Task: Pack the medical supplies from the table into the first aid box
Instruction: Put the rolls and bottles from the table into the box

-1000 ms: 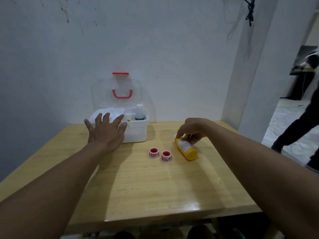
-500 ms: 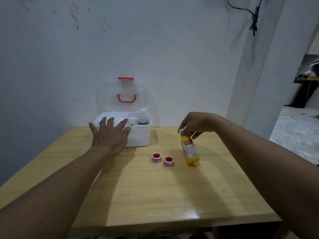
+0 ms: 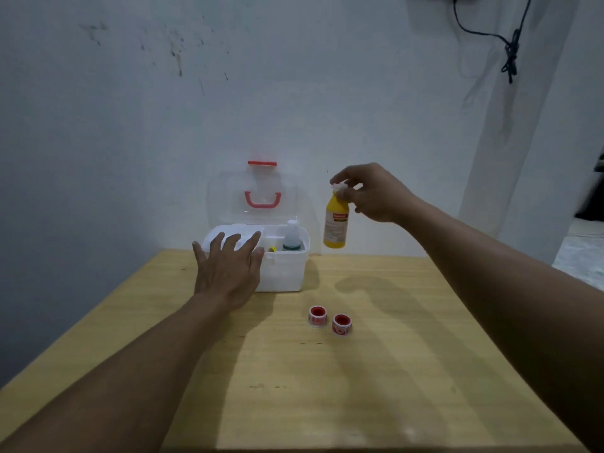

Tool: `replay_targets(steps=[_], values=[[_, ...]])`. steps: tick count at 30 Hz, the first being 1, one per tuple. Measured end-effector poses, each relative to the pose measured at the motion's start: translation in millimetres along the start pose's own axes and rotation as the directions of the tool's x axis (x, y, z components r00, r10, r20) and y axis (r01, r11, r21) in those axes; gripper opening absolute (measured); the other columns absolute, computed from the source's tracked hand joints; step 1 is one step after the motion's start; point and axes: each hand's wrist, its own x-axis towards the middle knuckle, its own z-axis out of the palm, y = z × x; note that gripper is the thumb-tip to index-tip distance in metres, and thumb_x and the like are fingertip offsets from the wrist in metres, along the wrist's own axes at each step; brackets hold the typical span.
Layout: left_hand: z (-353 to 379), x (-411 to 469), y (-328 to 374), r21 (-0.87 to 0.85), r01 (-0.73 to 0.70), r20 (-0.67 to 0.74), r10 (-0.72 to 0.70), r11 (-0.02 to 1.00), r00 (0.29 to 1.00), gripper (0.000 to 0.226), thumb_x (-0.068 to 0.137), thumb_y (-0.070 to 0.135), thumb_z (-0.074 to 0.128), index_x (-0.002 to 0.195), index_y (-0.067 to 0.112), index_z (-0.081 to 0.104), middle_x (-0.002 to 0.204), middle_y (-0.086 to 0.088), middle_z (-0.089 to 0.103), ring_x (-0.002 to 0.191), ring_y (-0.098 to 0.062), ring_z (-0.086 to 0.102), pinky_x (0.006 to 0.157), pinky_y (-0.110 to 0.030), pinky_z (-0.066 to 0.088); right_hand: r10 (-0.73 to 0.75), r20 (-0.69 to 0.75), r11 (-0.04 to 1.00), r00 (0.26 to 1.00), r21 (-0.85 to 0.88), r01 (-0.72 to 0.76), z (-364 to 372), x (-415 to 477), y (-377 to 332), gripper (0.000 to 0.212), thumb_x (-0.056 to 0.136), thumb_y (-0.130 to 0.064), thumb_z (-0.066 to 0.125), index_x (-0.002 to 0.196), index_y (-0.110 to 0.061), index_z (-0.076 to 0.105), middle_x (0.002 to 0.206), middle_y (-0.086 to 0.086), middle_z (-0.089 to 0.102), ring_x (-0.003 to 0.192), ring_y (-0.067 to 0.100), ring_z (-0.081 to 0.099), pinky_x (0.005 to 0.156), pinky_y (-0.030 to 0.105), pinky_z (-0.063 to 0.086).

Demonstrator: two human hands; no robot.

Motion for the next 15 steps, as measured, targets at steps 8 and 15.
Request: replay_targets(steps=[8, 15], values=[[4.3, 0.8, -8.2, 0.048, -0.018, -0.011, 0.019, 0.999, 1.0, 0.052, 0.1, 0.051, 0.012, 0.148, 0.042, 0.03, 0.157, -0.005, 0.032, 0.149, -0.027, 0.011, 0.116, -0.062, -0.002, -0.042, -0.017, 0.999, 0.999, 0.027, 0.043, 35.9, 30.5, -31.2, 0.027, 0.096, -0.021, 0.061, 0.123, -0.02, 0.066, 0.119, 0.006, 0.065, 0.092, 0.022, 0.062, 0.081, 0.039, 0.057], [9.1, 0.7, -10.2, 0.025, -0.025, -0.035, 0.026, 0.999, 0.999, 0.05, 0.101, 0.05, 0.014, 0.146, 0.043, 0.033, 0.156, -0.003, 0.032, 0.149, -0.025, 0.01, 0.116, -0.062, 0.001, -0.023, 0.087, 0.997, 0.996, -0.074, 0.03, 76.7, 35.7, -28.1, 0.029, 0.097, -0.018, 0.06, 0.125, -0.017, 0.065, 0.127, 0.01, 0.064, 0.111, 0.025, 0.062, 0.083, 0.029, 0.05]])
